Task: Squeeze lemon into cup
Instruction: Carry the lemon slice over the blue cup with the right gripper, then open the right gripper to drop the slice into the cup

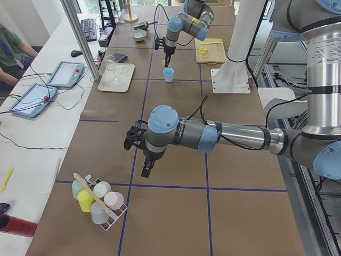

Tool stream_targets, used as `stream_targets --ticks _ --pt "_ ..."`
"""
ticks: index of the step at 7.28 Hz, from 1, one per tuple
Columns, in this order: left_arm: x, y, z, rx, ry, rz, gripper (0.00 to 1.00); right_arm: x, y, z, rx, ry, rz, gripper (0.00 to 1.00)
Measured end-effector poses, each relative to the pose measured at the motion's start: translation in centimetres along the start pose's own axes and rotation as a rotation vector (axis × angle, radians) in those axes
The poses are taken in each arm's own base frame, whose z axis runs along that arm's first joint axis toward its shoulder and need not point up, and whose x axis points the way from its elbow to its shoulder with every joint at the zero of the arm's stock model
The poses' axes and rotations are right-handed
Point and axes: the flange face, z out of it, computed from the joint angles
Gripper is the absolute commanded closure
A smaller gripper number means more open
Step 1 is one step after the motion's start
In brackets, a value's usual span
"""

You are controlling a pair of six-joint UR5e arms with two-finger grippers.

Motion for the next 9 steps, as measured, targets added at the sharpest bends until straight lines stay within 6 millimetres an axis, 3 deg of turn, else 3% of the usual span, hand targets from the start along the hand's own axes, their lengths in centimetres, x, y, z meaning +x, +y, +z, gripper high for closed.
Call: stream_targets --ticks 1,5,6,8,9 --pt "0.0 0.0 0.0 0.000 0.000 0.000 0.00 -0.1 0.0 0.3 -0.010 -0.002 -0.007 0.34" --pt "0.0 0.0 0.0 -0.001 0.001 0.000 0.00 0.3 0.2 0.7 -0.026 -0.002 -0.031 0.22" --pt "0.0 0.0 0.0 -0.001 0.002 0.000 0.00 0.3 0.3 0.6 -0.027 -0.003 -0.031 0.00" --pt "0.1 -0.1 0.0 0.000 0.001 0.001 0.00 0.7 0.1 0.3 -0.026 -0.009 -0.035 0.00" --pt "0.3 -0.4 -0.2 0.006 0.001 0.008 0.00 1.9 -1.1 0.1 -0.025 -0.009 -0.047 0.00"
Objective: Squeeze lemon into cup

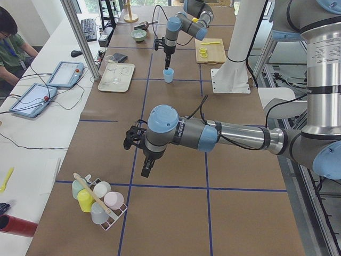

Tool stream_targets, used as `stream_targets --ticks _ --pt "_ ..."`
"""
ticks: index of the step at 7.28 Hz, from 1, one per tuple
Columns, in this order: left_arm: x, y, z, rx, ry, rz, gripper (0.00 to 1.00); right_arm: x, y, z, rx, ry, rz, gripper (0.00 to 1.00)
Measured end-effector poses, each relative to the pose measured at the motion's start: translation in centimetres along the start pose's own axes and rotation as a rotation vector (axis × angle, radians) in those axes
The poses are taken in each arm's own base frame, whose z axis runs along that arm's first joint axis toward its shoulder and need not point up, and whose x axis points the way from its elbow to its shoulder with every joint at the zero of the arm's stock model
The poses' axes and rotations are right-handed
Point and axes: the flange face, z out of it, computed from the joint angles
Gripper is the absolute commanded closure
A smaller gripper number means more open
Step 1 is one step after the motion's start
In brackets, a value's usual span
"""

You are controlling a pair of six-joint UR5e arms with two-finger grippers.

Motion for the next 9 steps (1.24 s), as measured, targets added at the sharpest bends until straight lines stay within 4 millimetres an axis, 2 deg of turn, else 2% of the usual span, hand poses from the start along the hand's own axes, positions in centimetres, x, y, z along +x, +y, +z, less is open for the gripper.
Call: stream_targets --ticks 1,2,4,5,6,7,9 --pt "0.3 -0.5 -0.2 0.015 0.002 0.016 0.00 2.6 -2.1 -0.3 -0.007 0.001 -0.029 0.00" --pt "0.6 -1.1 -0.5 0.046 0.004 0.046 0.00 6.9 -4.7 -0.6 -0.018 0.001 -0.074 0.00" --pt "1.6 -2.5 -1.4 0.176 -0.004 0.183 0.00 18.0 -10.5 -1.8 -0.043 -0.008 -0.171 0.00" --pt "2.1 -4.0 -1.2 0.258 0.005 0.277 0.00 23.6 -12.8 -2.8 -0.052 -0.016 -0.197 0.00" --pt "3.6 -6.0 -0.4 0.306 0.045 0.337 0.00 29.4 -14.1 -3.6 -0.053 -0.007 -0.183 0.00" --pt "6.0 -7.9 0.8 0.315 0.090 0.357 0.00 35.2 -14.5 -3.9 -0.054 0.017 -0.178 0.00" --pt "12.8 -10.6 3.4 0.314 0.112 0.366 0.00 46.4 -13.9 -4.0 -0.092 0.046 -0.241 0.00"
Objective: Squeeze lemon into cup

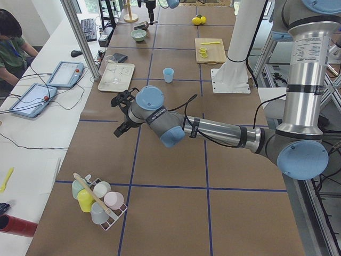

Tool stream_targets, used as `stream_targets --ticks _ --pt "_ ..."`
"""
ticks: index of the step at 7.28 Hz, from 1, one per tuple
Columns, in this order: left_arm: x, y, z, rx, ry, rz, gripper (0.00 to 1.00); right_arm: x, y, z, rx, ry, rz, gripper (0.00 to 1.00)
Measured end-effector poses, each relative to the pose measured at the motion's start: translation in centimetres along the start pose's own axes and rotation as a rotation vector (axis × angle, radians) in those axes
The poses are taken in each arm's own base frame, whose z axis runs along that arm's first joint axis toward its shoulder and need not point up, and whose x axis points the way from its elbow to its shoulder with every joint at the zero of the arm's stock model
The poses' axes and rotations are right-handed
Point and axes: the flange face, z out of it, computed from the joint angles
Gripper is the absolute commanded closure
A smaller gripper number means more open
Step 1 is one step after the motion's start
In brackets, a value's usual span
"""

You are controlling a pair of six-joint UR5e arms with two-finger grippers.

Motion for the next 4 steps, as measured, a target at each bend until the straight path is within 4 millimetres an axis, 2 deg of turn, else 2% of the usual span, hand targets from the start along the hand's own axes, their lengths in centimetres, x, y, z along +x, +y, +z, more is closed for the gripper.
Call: stream_targets --ticks 2,3,4 --pt "7.0 -2.1 5.8 -0.049 0.054 -0.148 0.00 9.4 5.2 1.8 -0.064 0.000 0.061 0.00" --pt "9.2 -2.1 7.9 -0.063 0.044 -0.201 0.00 12.4 7.3 2.4 -0.079 0.006 0.098 0.00" --pt "10.9 -1.8 9.8 -0.078 0.028 -0.275 0.00 14.2 8.8 2.8 -0.075 0.008 0.114 0.00"
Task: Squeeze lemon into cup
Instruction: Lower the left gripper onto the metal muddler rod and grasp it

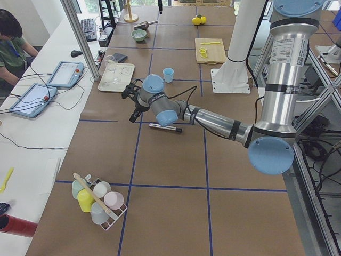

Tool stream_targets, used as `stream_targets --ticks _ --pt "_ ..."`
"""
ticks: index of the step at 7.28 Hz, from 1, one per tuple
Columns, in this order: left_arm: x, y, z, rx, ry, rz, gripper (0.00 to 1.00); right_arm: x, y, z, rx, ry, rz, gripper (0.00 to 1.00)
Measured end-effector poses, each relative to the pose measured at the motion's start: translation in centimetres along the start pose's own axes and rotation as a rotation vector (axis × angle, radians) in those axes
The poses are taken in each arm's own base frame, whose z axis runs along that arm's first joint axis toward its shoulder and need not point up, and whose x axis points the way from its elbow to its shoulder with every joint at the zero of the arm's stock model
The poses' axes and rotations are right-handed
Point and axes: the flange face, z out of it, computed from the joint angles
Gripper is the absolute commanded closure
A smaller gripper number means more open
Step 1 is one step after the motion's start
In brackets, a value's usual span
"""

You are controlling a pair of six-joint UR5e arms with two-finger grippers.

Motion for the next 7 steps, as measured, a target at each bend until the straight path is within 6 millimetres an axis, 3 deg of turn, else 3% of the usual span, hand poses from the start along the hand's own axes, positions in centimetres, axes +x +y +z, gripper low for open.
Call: stream_targets --ticks 3,5,7 --pt "5.1 3.9 8.5 -0.036 -0.091 -0.187 0.07 2.5 1.9 0.8 0.024 -0.003 0.009 0.00" --pt "7.4 5.9 11.4 -0.081 -0.088 -0.184 0.17 3.3 2.2 0.6 0.029 -0.003 0.021 0.00" --pt "8.3 7.5 13.1 -0.119 -0.087 -0.176 0.24 4.1 2.6 0.5 0.031 -0.002 0.034 0.00"
